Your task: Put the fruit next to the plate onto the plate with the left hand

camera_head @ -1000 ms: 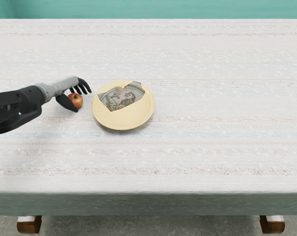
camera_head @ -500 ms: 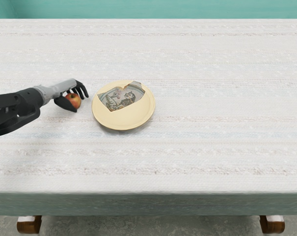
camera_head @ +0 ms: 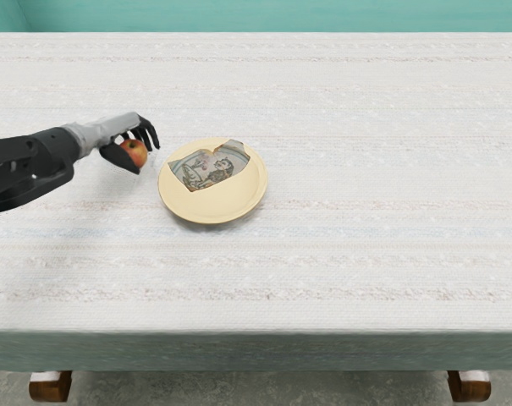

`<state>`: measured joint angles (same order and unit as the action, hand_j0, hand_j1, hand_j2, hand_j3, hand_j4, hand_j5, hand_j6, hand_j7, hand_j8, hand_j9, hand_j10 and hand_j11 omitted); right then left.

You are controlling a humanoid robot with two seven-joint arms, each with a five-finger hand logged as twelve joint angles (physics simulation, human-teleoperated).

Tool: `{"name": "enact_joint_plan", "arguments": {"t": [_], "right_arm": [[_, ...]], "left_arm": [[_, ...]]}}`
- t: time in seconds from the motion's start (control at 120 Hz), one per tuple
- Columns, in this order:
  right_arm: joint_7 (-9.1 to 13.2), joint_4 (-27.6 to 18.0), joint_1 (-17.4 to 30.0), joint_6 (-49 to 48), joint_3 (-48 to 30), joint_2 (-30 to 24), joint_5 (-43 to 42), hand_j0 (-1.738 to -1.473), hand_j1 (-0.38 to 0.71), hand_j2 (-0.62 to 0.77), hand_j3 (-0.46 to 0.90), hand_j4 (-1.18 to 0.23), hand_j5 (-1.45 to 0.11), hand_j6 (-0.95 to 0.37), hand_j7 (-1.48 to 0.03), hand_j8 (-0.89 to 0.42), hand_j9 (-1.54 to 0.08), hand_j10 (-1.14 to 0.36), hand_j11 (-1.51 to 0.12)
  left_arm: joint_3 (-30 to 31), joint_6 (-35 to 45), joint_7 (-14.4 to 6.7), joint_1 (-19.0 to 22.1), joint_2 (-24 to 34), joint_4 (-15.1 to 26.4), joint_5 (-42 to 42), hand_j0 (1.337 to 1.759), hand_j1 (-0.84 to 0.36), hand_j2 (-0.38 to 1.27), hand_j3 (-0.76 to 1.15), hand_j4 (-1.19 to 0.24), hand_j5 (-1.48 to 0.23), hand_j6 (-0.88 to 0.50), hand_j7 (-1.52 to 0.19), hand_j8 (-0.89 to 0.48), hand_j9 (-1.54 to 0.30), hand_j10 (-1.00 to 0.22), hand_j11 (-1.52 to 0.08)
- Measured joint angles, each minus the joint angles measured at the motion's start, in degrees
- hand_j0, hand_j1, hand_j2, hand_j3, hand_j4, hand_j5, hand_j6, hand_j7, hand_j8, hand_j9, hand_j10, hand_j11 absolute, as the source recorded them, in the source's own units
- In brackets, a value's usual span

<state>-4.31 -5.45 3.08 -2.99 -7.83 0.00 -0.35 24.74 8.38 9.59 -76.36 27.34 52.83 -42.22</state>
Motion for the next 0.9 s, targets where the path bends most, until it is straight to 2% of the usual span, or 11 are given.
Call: {"name": "enact_joint_plan", "arguments": {"t": [0.175, 0.242, 0.358, 0.417, 0.467, 0.633, 0.725, 0.825, 0.9], "right_arm": [[0.00, 0.00, 0.00, 0.00, 0.00, 0.00, 0.00, -1.658, -0.35, 0.00, 0.00, 0.00, 0.00, 0.00, 0.00, 0.00, 0.00, 0.00, 0.00], [0.00, -0.01, 0.00, 0.00, 0.00, 0.00, 0.00, -1.658, -0.35, 0.00, 0.00, 0.00, 0.00, 0.00, 0.00, 0.00, 0.00, 0.00, 0.00], [0.00, -0.01, 0.00, 0.00, 0.00, 0.00, 0.00, -1.658, -0.35, 0.00, 0.00, 0.00, 0.00, 0.00, 0.00, 0.00, 0.00, 0.00, 0.00], [0.00, 0.00, 0.00, 0.00, 0.00, 0.00, 0.00, -1.658, -0.35, 0.00, 0.00, 0.00, 0.00, 0.00, 0.00, 0.00, 0.00, 0.00, 0.00], [0.00, 0.00, 0.00, 0.00, 0.00, 0.00, 0.00, -1.658, -0.35, 0.00, 0.00, 0.00, 0.00, 0.00, 0.00, 0.00, 0.00, 0.00, 0.00], [0.00, 0.00, 0.00, 0.00, 0.00, 0.00, 0.00, -1.658, -0.35, 0.00, 0.00, 0.00, 0.00, 0.00, 0.00, 0.00, 0.00, 0.00, 0.00], [0.00, 0.00, 0.00, 0.00, 0.00, 0.00, 0.00, -1.658, -0.35, 0.00, 0.00, 0.00, 0.00, 0.00, 0.00, 0.00, 0.00, 0.00, 0.00], [0.00, 0.00, 0.00, 0.00, 0.00, 0.00, 0.00, -1.658, -0.35, 0.00, 0.00, 0.00, 0.00, 0.00, 0.00, 0.00, 0.00, 0.00, 0.00], [0.00, 0.00, 0.00, 0.00, 0.00, 0.00, 0.00, -1.658, -0.35, 0.00, 0.00, 0.00, 0.00, 0.00, 0.00, 0.00, 0.00, 0.00, 0.00]], "left_arm": [[0.27, -0.18, -0.64, -4.26, -0.70, 4.68, 2.45, 1.657, -0.29, 0.25, 0.00, -0.58, -0.78, -0.57, -0.78, -0.43, -0.78, -0.54, -0.77], [0.44, -0.18, -0.75, -5.17, -1.91, 6.99, 4.18, 1.657, -0.28, 0.17, 0.00, -0.58, -0.77, -0.58, -0.77, -0.44, -0.77, -0.58, -0.77], [0.52, -1.27, -0.77, -6.34, -4.94, 9.22, 7.24, 1.658, -0.29, 0.25, 0.00, -0.58, -0.78, -0.57, -0.78, -0.44, -0.78, -0.54, -0.76], [0.53, -2.02, -0.76, -6.47, -5.27, 9.71, 8.11, 1.658, -0.31, 0.35, 0.00, -0.58, -0.78, -0.57, -0.78, -0.44, -0.77, -0.54, -0.76], [0.53, -2.77, -0.75, -6.43, -5.87, 9.93, 8.62, 1.658, -0.31, 0.35, 0.00, -0.57, -0.77, -0.56, -0.77, -0.46, -0.77, -0.52, -0.75], [0.45, -3.73, -0.59, -6.60, -5.45, 10.12, 10.82, 1.658, -0.01, 0.17, 0.00, -0.31, -0.41, -0.31, -0.41, -0.26, -0.41, -0.29, -0.40], [0.45, -4.20, -0.63, -7.18, -4.03, 10.12, 11.21, 1.658, 0.11, 0.11, 0.00, -0.20, -0.27, -0.20, -0.27, -0.17, -0.27, -0.19, -0.27], [0.44, -12.28, -0.65, -7.93, 0.89, 9.94, 11.33, 1.658, 0.20, 0.07, 0.00, -0.13, -0.17, -0.13, -0.17, -0.11, -0.17, -0.12, -0.17], [0.45, -17.32, -0.68, -6.21, 4.30, 9.72, 11.30, 1.658, 0.24, 0.05, 0.00, -0.09, -0.12, -0.09, -0.12, -0.08, -0.12, -0.09, -0.12]]}}
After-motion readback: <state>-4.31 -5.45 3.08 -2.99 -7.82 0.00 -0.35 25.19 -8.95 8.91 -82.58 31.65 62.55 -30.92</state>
